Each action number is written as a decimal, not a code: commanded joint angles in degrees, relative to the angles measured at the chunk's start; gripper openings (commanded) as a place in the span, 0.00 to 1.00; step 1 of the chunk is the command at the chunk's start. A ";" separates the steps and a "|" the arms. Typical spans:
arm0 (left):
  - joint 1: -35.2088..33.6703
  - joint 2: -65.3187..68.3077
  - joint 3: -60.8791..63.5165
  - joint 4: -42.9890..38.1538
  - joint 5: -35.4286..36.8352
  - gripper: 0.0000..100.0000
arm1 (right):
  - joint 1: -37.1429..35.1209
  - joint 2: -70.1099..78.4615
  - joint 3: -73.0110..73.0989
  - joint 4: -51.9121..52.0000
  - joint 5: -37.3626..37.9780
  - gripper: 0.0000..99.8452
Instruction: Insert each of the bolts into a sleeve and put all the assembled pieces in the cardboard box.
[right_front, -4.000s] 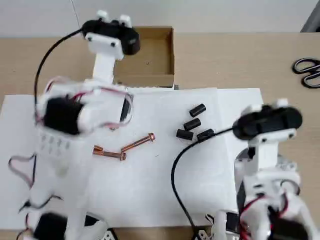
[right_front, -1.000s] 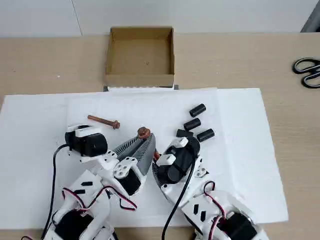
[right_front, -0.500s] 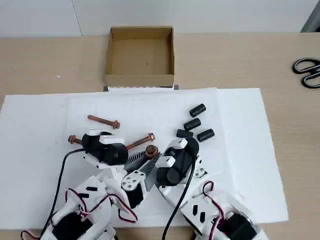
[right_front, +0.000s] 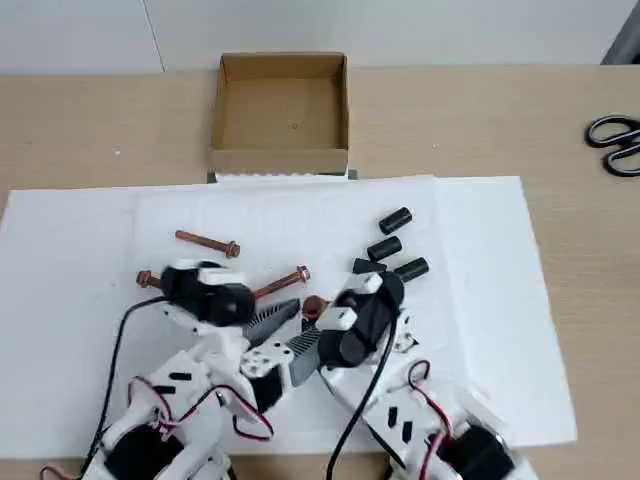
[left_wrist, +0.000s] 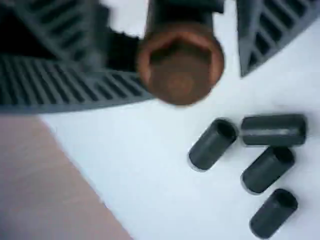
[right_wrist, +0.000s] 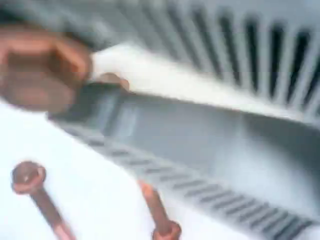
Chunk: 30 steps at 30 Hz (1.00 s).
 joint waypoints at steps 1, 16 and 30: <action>-1.67 0.18 -2.51 0.35 -0.35 0.23 | -0.13 -0.48 -2.11 -1.98 -0.26 0.00; -15.91 0.00 -14.46 4.04 -8.53 0.02 | 5.93 -0.31 -2.02 -1.89 -0.53 0.00; -26.99 0.00 4.70 4.22 -18.73 0.01 | 28.18 -0.04 -2.46 1.89 -1.49 0.00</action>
